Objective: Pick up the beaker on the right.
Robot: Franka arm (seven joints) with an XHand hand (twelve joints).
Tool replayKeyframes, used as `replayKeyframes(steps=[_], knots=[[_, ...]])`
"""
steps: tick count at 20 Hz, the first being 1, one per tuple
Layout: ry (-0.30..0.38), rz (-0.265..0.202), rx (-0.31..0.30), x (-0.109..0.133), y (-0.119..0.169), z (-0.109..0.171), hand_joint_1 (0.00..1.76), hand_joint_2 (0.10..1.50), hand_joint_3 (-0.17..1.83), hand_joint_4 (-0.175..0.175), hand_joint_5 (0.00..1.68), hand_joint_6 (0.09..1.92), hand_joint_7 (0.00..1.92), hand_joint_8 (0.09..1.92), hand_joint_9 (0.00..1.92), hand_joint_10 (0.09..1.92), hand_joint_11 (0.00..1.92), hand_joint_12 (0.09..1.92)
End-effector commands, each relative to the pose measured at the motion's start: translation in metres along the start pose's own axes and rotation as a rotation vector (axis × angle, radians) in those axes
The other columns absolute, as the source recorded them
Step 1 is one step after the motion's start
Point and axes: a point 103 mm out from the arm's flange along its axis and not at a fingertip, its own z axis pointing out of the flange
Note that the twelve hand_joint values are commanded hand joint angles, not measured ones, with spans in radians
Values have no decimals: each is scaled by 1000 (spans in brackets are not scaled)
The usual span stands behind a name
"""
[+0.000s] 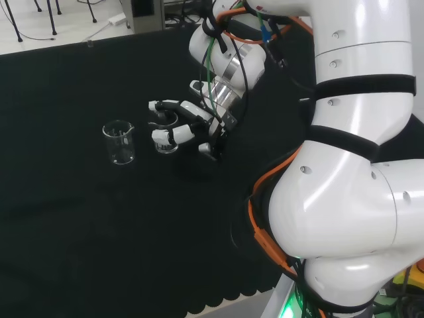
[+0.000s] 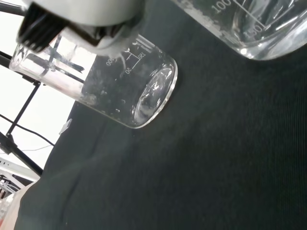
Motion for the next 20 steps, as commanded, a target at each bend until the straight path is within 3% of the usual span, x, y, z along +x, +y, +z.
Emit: replayKeyframes(steps=[1,2,4,5,6,7,12,17,20], knots=[[22,8,-10,-1,2,0,938,499,750,-17,490,87,304,488,362,574,0,1143],[27,13,-13,0,2,2,938,517,749,-10,563,88,350,500,391,579,0,1179],[19,25,-32,2,3,3,956,575,718,2,769,300,528,498,525,557,42,1270],[16,29,-41,3,3,3,1002,677,595,66,924,493,653,498,624,545,118,1292],[10,36,-54,4,3,3,1046,743,505,106,1049,598,783,503,710,533,205,1288],[7,43,-60,4,4,3,1080,771,463,114,1135,637,886,498,778,516,278,1271],[-55,54,-105,7,2,0,1155,708,532,52,1322,527,1209,362,1091,371,640,1140],[-60,47,-140,15,3,-20,1184,682,527,-23,1427,326,1425,206,1385,198,991,952],[-66,34,-144,20,2,-34,1186,674,528,-11,1460,260,1593,136,1524,144,1135,870]])
